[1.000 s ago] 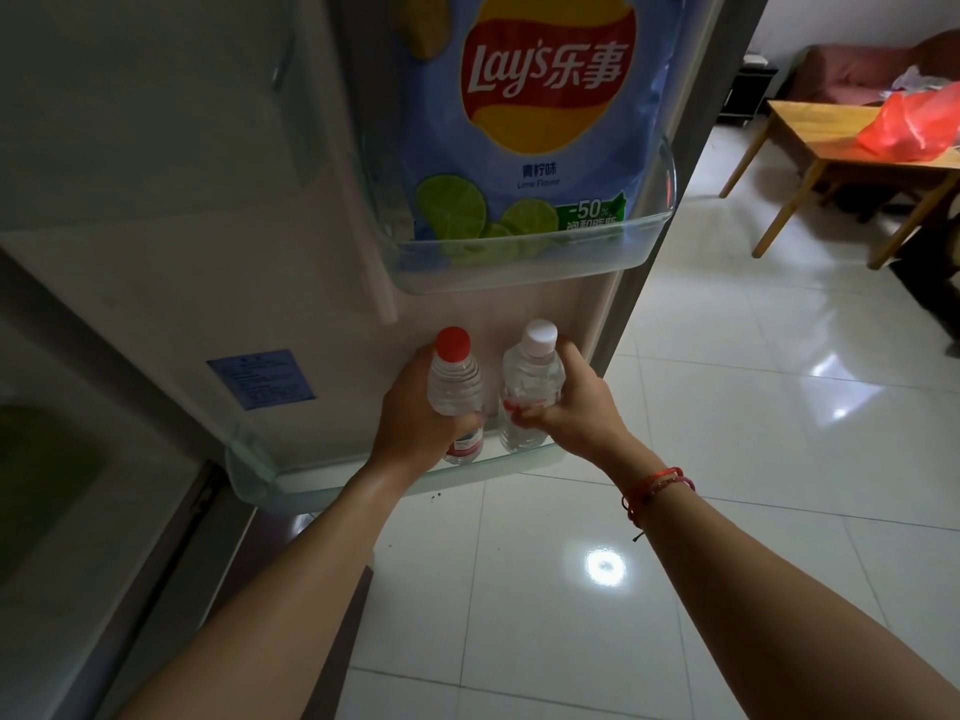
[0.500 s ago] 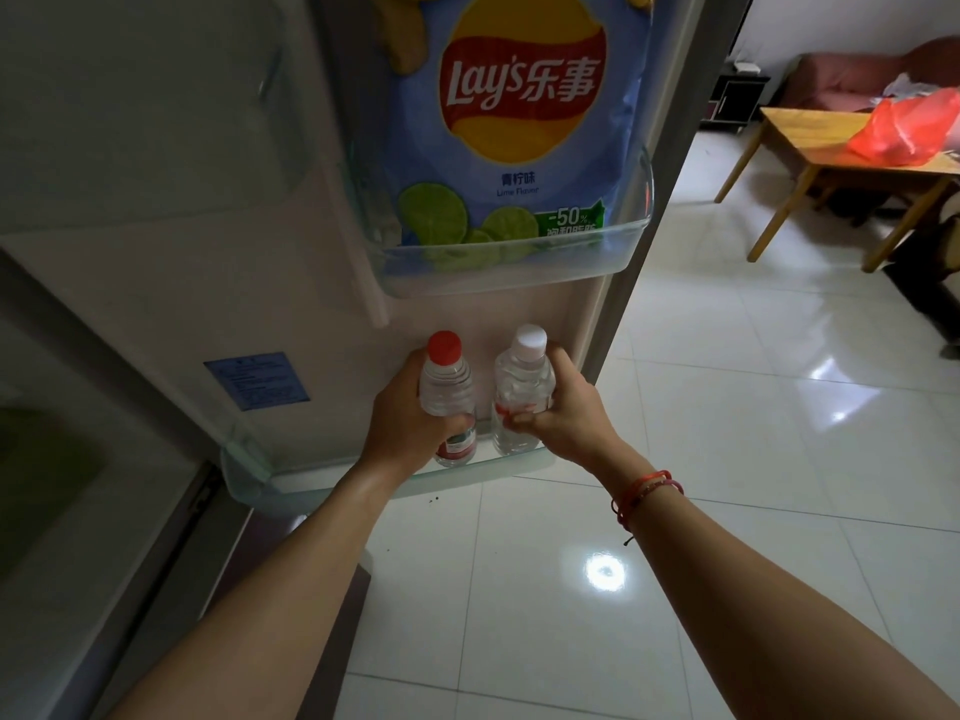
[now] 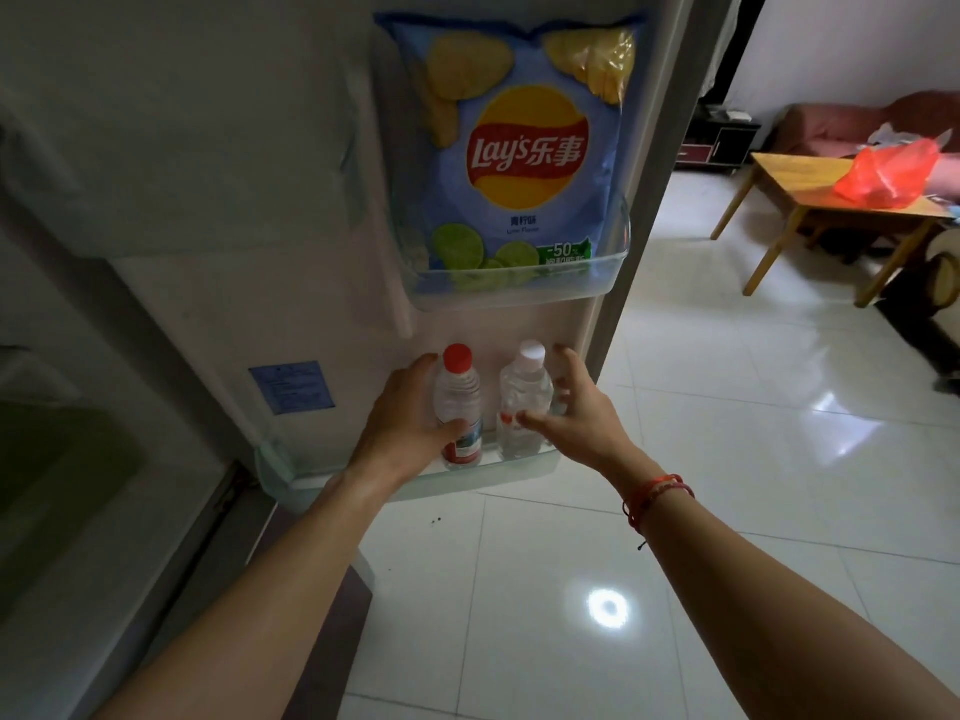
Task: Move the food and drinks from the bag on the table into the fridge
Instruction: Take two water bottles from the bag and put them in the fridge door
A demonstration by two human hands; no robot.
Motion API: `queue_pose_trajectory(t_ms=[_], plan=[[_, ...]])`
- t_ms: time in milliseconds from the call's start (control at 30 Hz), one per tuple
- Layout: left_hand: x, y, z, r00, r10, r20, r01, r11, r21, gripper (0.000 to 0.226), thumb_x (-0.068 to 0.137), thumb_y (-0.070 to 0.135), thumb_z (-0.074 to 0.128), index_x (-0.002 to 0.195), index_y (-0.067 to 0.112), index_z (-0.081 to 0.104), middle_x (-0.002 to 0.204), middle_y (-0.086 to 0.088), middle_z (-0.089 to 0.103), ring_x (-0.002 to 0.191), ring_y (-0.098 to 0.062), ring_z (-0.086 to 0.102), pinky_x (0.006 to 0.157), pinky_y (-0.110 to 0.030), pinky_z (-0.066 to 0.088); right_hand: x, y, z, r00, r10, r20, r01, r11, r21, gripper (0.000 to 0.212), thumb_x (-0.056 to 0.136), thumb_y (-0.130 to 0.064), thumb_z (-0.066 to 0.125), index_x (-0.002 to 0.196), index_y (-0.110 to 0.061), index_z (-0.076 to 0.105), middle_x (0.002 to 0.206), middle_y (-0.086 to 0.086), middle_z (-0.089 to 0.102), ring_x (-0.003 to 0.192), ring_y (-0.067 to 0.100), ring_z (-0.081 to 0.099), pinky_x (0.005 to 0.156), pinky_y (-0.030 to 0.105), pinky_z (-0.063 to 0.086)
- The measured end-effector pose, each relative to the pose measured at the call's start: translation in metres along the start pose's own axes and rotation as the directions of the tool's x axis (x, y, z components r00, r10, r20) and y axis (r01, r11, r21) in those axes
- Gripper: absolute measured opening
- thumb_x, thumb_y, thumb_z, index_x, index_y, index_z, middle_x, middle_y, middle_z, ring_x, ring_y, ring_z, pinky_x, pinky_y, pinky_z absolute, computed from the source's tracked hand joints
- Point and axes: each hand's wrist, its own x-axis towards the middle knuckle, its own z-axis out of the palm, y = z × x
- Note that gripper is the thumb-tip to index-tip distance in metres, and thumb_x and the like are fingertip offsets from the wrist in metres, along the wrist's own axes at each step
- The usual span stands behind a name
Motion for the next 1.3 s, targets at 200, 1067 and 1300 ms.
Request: queue_pose_trajectory(t_ms=[200, 1067, 1300], plan=[[-0.033, 0.007, -0.022, 0.995, 0.09, -0.041, -0.08, 0.974, 0.211, 0.075, 0.082, 0.044, 0.075, 0.144, 0.027, 0.036, 0.141, -0.007, 0.045, 0.126, -0.026, 0.048, 0.094, -0.035, 0.046, -0.033, -0.024, -0.019, 0.998, -0.041, -0.04, 0.034, 0.986, -0.164, 0.093, 0.088, -0.041, 0.074, 0.159, -0.026, 0.016, 0.151, 0.016, 0.045, 0.13, 0.031, 0.051, 0.105, 0.04, 0.045], [-0.138, 0.063, -0.076, 0.915, 0.367, -0.167, -0.172, 0.729, 0.662, 0.085, 0.085, 0.075, 0.026, 0.153, 0.023, 0.031, 0.158, -0.013, 0.025, 0.144, -0.034, 0.022, 0.113, -0.05, 0.028, -0.173, -0.086, -0.068, 0.948, -0.288, -0.134, 0.096, 0.662, -0.743, 0.077, 0.094, -0.071, 0.038, 0.159, -0.038, 0.012, 0.166, 0.014, 0.018, 0.149, 0.039, 0.023, 0.117, 0.055, 0.026], [-0.129, 0.081, -0.064, 0.887, 0.44, -0.14, -0.259, 0.725, 0.638, 0.082, 0.087, 0.074, 0.029, 0.149, 0.021, 0.039, 0.156, -0.015, 0.032, 0.14, -0.036, 0.03, 0.11, -0.053, 0.033, -0.187, -0.075, -0.094, 0.937, -0.272, -0.22, 0.02, 0.671, -0.741, 0.074, 0.096, -0.067, 0.039, 0.159, -0.038, 0.015, 0.167, 0.014, 0.016, 0.15, 0.04, 0.023, 0.116, 0.058, 0.029]])
